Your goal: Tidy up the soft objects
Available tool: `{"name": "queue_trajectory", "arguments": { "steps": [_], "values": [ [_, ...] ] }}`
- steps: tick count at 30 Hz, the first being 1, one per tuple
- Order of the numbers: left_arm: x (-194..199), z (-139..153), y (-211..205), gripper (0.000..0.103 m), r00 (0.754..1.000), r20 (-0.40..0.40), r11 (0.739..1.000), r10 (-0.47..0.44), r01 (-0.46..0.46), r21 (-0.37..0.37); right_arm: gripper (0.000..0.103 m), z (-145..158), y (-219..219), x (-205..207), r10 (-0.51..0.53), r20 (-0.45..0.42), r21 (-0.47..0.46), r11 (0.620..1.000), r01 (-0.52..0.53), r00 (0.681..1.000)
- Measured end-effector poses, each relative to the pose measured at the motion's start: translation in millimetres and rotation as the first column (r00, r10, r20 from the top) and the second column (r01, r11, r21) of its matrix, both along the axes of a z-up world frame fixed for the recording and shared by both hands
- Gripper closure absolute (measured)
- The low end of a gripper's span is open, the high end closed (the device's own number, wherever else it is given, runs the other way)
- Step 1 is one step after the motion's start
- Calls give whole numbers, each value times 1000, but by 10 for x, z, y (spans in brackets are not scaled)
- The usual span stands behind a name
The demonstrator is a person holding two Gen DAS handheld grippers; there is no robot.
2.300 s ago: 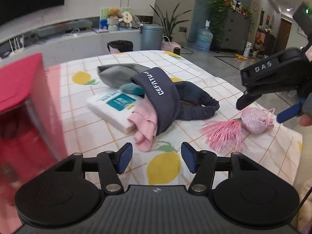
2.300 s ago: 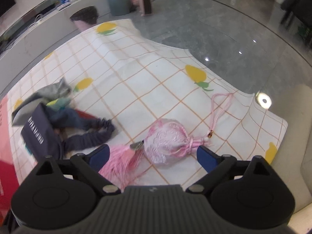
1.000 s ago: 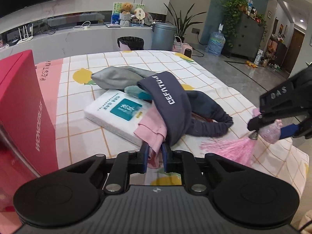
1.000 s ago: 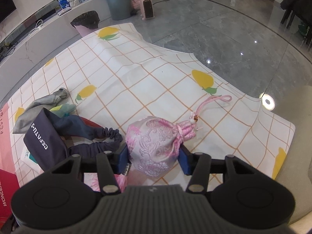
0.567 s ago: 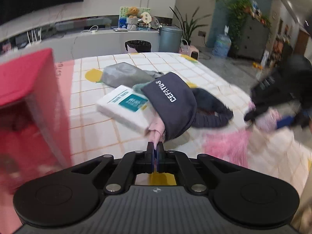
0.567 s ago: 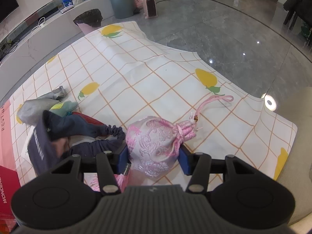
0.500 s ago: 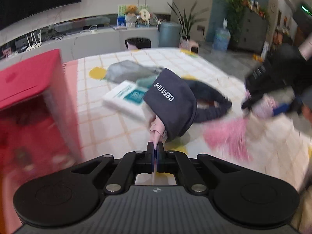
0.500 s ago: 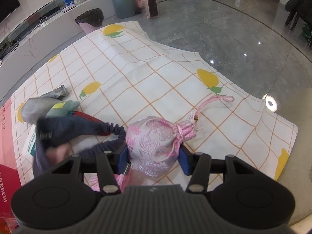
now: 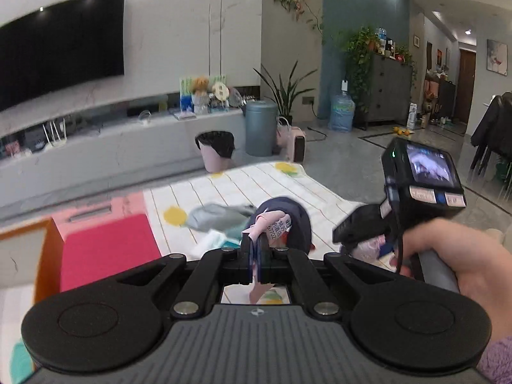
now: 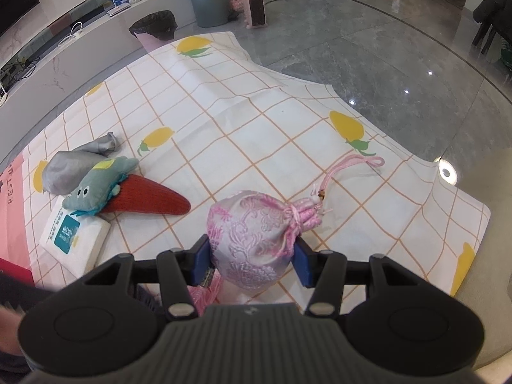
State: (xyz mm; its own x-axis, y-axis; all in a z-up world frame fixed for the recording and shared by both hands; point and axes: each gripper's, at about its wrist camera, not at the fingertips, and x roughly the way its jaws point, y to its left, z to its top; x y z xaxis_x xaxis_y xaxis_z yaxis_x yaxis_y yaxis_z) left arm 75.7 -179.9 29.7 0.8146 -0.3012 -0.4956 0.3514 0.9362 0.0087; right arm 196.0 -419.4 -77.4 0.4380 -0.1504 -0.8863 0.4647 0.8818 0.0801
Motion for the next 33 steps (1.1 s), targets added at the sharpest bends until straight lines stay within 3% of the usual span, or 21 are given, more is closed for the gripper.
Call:
{"name": "queue_trajectory", "arguments": {
  "steps": [4,6,8,11,13,16,18,19,22,26,29,31,33],
  "values": [
    [75,133,55,101,1000,-12,999,25,-26,-27,50,14,11,-2,8,6,-6,1000,-8,1000],
    [242,77,73,101,993,-98,998,69,-70,-6,50,21,8,-5,7,10,0,1000,-7,1000],
    [295,34,98,101,990,-138,999,9,-14,-32,50,17,6,-8,8,9,1,1000,-8,1000],
    [492,-193,25,101,967,-245,992,69,-41,118,50,20,11,-7,11,6,-3,1000,-11,1000],
    [482,-230,63,101,959,-281,997,19,1,71,50,30,14,-17,15,11,-1,1000,-15,1000],
    [509,-298,122,101,940,-337,996,58,-34,79,50,42,10,-22,12,16,2,1000,-12,1000],
    [472,-265,208,101,944,-329,1000,1,5,19,50,42,22,-16,17,14,-1,1000,-17,1000],
    [493,-309,230,101,940,-340,1000,17,-9,26,50,39,30,-12,22,13,-4,1000,-22,1000],
    [446,-497,251,101,925,-366,989,106,-59,138,50,47,42,-15,28,11,-7,1000,-28,1000],
    [278,-801,204,100,915,-391,974,100,-9,226,50,65,53,-38,35,10,-17,999,-35,999],
    [204,-1071,74,97,927,-369,945,68,59,323,50,69,91,-33,44,3,-30,999,-44,999],
    [179,-1197,17,95,933,-358,935,35,96,341,50,76,116,-32,60,5,-27,998,-60,998],
    [184,-1267,5,75,940,-341,935,20,104,340,50,73,122,-31,66,5,-23,998,-66,998]
  ]
}}
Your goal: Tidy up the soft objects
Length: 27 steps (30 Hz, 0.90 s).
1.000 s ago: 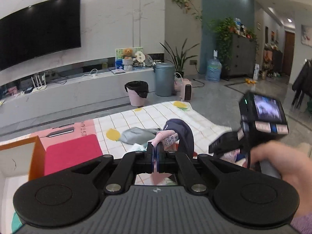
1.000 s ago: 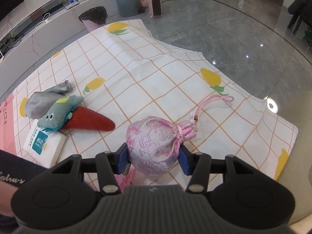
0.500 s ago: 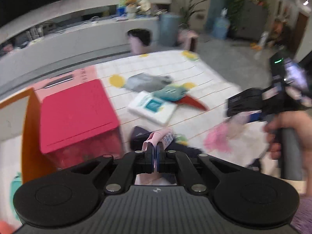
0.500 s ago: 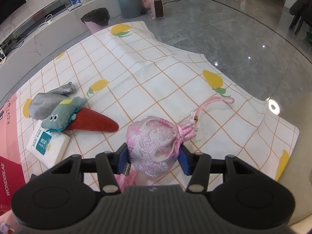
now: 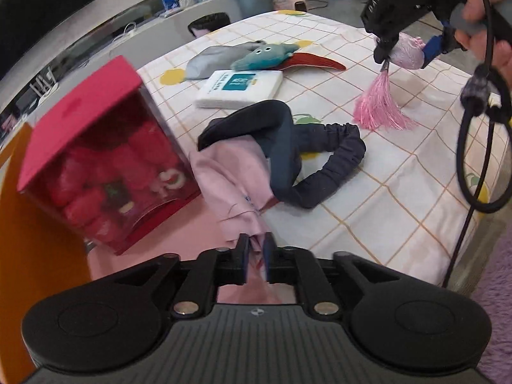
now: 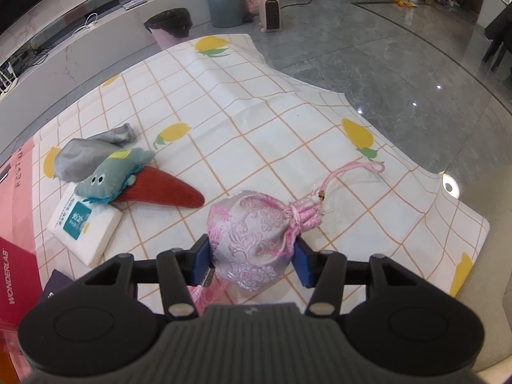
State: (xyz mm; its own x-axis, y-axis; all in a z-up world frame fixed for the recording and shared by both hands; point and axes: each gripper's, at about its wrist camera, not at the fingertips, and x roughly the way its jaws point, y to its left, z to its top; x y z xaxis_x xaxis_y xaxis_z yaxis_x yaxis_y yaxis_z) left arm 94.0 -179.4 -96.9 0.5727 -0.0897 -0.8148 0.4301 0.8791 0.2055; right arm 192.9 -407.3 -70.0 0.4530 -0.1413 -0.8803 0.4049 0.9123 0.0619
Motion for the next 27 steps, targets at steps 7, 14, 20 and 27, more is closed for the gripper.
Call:
{"name": "queue_trajectory", "arguments": {
  "steps": [7,14,20,27],
  "values": [
    [-114,23,31,22,957,287,999,-33,44,-32,50,-33,6,23,-8,-24,-42,999,7,1000],
    [200,-182,77,26,976,184,991,114,-98,-91,50,-21,63,17,18,-19,-29,999,-18,1000],
    [185,-154,272,40,967,158,966,201,-168,-195,50,-16,84,23,22,-23,-37,999,-23,1000],
    [157,-76,338,92,975,96,953,202,-173,-249,50,-21,111,27,33,-27,-54,998,-35,999]
  ]
}}
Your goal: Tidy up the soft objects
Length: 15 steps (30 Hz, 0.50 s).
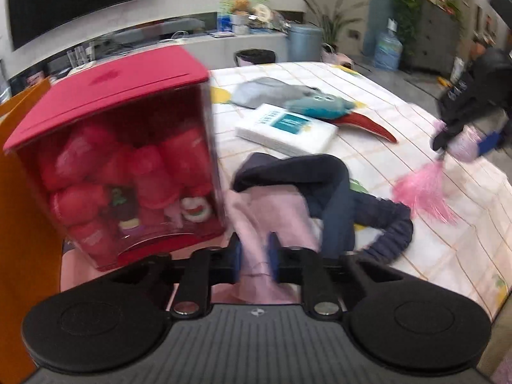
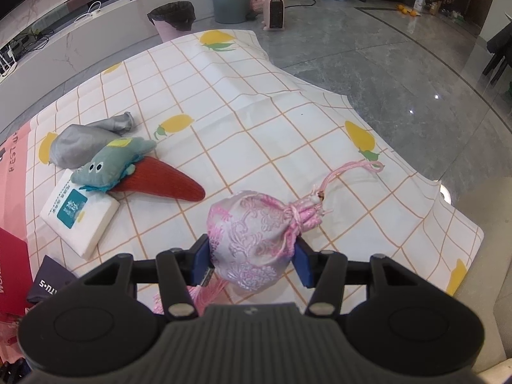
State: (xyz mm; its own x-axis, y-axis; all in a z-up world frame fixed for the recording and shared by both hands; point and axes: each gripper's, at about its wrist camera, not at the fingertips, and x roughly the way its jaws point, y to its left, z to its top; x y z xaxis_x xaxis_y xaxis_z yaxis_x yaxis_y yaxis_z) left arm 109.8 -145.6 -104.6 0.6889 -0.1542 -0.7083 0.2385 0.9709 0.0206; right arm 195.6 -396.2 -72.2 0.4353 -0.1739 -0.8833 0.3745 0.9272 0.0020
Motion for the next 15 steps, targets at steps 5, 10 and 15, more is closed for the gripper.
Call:
{"name": "queue_trajectory", "arguments": {
  "steps": [5,10,15],
  "values": [
    [-24,41,48,98,1000,-26,999,1,-2,-37,50,23,9,-21,20,13,1,1000,-20,1000],
    [59,104,90,98,996,-79,997,39,-44,-65,50,51,36,-55,23,16,-12,1000,-23,1000],
    [66,287,118,98,993,-101,995,61,-68,-72,50,187,84,-139,30,59,7,1000,-31,998]
  ]
}}
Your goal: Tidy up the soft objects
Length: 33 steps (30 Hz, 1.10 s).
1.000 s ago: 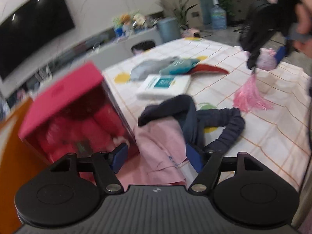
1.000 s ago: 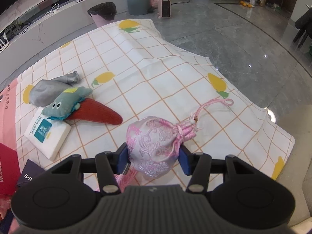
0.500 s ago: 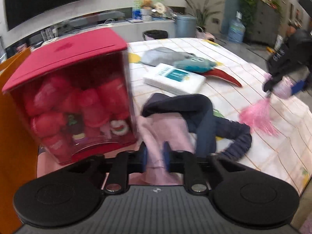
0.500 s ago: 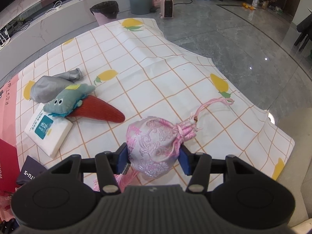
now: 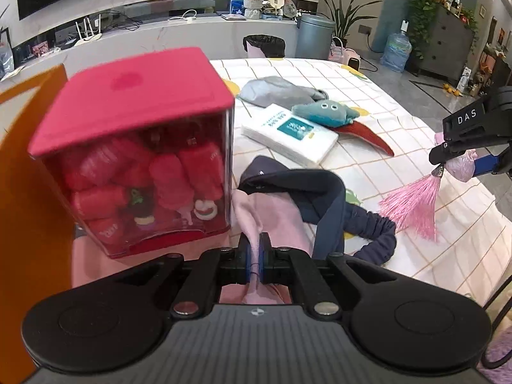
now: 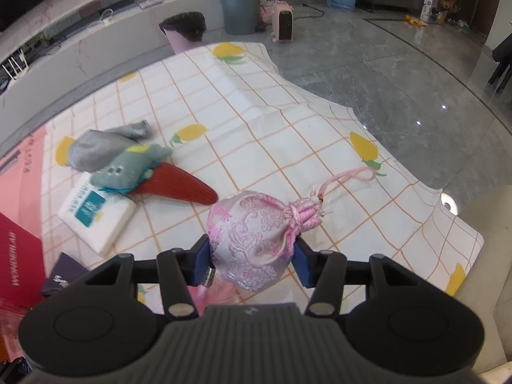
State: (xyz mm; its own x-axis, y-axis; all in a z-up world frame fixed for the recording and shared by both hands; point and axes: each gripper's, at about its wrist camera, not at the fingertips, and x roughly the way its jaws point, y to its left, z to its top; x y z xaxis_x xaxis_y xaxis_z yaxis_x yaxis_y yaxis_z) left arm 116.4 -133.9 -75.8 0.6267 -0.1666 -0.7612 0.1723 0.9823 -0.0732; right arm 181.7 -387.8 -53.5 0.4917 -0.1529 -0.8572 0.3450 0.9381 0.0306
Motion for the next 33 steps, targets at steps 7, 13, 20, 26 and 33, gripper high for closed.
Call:
{"name": "queue_trajectory", "arguments": {
  "steps": [7,13,20,26,33],
  "values": [
    [-64,436,114,98,999,44,998,30,-27,-50,50,400,211,-189,63,116,-34,998,-60,991],
    [-141,915,280,98,990,120,995,69,-61,-76,50,810,416,-396,93,240,-52,995,-83,966],
    [-256,1429,748,98,960,223,986,168,-168,-21,50,1297,795,-652,170,403,-48,985,-165,899],
    [-438,1693,1490,98,892,296,933,342,-359,2,50,1686,1262,-922,246,555,-38,962,-271,795],
    [-516,1475,2174,98,878,207,901,431,-432,-42,49,1822,1973,-1095,428,605,-13,849,-529,671]
  ]
}}
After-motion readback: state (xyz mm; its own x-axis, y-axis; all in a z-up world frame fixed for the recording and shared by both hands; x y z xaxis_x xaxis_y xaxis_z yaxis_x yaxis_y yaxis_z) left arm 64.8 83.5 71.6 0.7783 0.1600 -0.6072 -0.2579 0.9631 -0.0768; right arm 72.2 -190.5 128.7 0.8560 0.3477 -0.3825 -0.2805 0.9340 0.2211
